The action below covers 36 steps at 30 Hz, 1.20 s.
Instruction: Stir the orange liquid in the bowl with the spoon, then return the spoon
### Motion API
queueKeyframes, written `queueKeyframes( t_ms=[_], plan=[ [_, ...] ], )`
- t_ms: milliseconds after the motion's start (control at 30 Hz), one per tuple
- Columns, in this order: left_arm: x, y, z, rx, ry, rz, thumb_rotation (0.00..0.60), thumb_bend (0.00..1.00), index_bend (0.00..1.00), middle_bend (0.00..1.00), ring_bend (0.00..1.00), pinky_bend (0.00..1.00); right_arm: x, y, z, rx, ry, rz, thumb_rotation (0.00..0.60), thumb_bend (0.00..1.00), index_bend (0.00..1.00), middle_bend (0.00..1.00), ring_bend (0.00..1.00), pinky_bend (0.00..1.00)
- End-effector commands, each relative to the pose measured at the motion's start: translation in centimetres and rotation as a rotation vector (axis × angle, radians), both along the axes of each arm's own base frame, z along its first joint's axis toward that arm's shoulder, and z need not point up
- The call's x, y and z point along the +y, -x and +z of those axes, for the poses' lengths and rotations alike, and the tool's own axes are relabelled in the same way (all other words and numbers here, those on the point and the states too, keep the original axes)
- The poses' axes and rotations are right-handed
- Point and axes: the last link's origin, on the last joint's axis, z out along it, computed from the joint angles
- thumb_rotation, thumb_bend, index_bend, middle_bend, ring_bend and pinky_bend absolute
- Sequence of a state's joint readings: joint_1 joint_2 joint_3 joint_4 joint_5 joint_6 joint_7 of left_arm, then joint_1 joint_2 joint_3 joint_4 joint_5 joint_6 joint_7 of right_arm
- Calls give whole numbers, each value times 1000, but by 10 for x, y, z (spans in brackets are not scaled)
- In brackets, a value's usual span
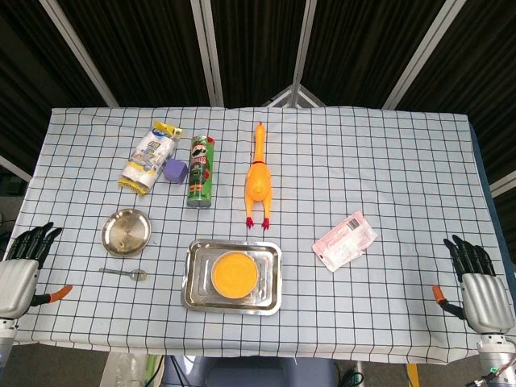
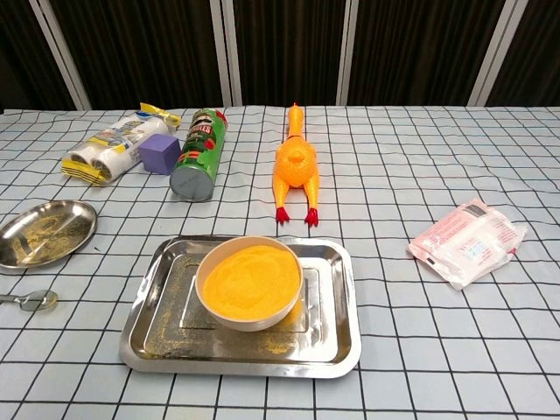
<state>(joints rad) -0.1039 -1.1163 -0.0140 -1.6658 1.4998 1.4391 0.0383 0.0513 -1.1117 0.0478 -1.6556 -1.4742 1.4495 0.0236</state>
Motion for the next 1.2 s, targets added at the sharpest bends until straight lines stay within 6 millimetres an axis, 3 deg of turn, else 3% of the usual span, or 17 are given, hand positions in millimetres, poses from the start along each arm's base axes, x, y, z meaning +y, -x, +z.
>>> queueKeyframes(
  t_ms=[33, 933, 1000, 1067, 1200],
  plan=[
    [0, 0, 0, 0, 1, 0, 600, 0, 0, 0, 0, 0, 0, 0, 0, -1, -1, -2, 600, 404, 0, 0, 0, 0],
    [1, 2, -8, 43, 37, 25, 600, 29, 0, 0, 0, 1, 1, 0, 0, -9, -3, -3, 600, 404, 0, 0, 0, 0],
    [3, 2, -11, 63, 52, 30, 600, 34, 21, 10, 18, 58, 1, 0, 0, -10, -4, -4, 600, 405, 0, 0, 0, 0],
    [6, 2, -15, 86, 61, 33, 600, 51, 81, 101, 107, 179, 1, 0, 0, -9, -3, -2, 600, 405, 0, 0, 0, 0],
    [13, 1, -21, 154, 59, 25, 600, 102, 238, 598, 541, 541, 1, 0, 0, -5, -4, -1, 600, 404, 0, 0, 0, 0]
  ],
)
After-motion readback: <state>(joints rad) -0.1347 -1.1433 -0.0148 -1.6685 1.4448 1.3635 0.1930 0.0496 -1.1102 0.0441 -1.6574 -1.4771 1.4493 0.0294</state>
